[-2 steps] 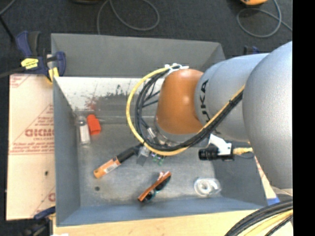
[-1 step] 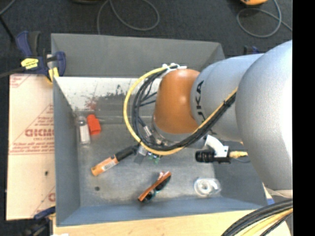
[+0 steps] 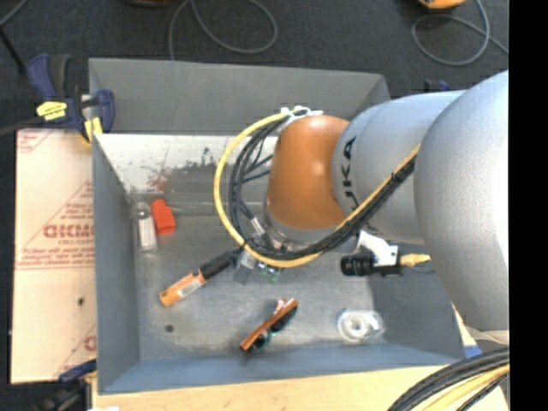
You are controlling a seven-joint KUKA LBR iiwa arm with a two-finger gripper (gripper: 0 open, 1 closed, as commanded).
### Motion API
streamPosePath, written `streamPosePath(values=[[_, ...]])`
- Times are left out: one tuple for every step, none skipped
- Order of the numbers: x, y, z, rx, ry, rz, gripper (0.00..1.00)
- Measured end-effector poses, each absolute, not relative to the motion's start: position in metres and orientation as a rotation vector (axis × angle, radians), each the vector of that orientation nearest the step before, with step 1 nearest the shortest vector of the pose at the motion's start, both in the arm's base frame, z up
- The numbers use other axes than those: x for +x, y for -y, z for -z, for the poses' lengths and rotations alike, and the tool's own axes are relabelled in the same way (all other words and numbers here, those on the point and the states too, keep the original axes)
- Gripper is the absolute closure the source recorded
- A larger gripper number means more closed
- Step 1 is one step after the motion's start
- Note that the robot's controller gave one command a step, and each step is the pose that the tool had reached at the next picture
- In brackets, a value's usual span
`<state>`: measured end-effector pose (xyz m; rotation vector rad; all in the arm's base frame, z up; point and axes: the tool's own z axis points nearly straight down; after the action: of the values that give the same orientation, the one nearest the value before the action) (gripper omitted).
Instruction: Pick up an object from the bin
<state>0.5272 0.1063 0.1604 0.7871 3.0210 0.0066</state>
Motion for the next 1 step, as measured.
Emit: streamPosePath(values=[[0.5263, -0.0975, -0.2187, 0.775, -3.028, -0.004, 1.0]])
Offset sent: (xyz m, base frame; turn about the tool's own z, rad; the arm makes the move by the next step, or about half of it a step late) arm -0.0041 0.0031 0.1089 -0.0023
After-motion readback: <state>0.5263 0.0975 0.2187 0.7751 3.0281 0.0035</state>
